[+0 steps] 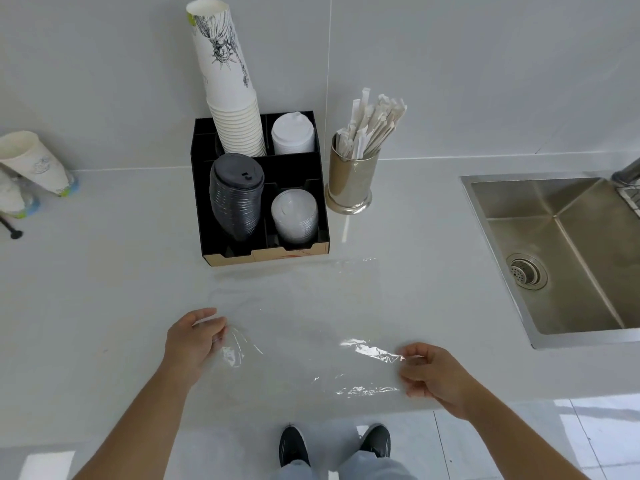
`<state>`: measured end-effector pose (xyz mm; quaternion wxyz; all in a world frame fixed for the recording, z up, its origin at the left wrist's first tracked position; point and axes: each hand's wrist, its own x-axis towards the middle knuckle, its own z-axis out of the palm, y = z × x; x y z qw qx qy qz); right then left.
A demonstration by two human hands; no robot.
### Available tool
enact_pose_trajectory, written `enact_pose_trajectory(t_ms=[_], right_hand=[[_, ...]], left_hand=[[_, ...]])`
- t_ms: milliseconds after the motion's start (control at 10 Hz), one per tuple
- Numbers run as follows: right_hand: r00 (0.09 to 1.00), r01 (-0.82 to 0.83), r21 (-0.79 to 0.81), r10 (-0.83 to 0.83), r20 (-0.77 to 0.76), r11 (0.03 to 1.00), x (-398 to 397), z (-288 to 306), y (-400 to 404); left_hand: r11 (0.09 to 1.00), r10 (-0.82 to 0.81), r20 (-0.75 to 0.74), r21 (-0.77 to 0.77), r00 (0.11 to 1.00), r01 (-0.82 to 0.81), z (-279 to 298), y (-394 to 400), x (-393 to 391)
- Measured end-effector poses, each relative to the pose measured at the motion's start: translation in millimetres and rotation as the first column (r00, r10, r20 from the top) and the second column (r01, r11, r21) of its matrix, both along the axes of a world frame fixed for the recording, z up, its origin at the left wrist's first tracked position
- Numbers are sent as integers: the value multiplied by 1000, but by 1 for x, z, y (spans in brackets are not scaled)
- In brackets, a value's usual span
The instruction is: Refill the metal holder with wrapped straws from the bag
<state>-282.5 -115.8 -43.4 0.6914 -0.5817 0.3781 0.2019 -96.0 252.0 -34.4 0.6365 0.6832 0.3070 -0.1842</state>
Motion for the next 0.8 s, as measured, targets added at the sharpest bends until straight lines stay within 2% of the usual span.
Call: enact_pose_trajectory(t_ms=[100,200,400,600,800], right_hand=[[999,38,-26,-37,17,999,4,-1,20],[996,91,-186,-88,26,978,6,-6,32],[996,85,-298,-90,-2,951,2,-6,33],[997,69,-472,-76,6,879,1,1,35],[986,167,-461,-143,87,871,3,5,30]], left_hand=[[981,-67,17,184,998,63,0,14,8],[954,-129,67,280,989,105,2,24,12],[945,-152,106,308,983,113,-2,39,19],[937,-191,106,317,976,149,-10,48,23],[919,-224,160,362,961,154,-4,46,26]])
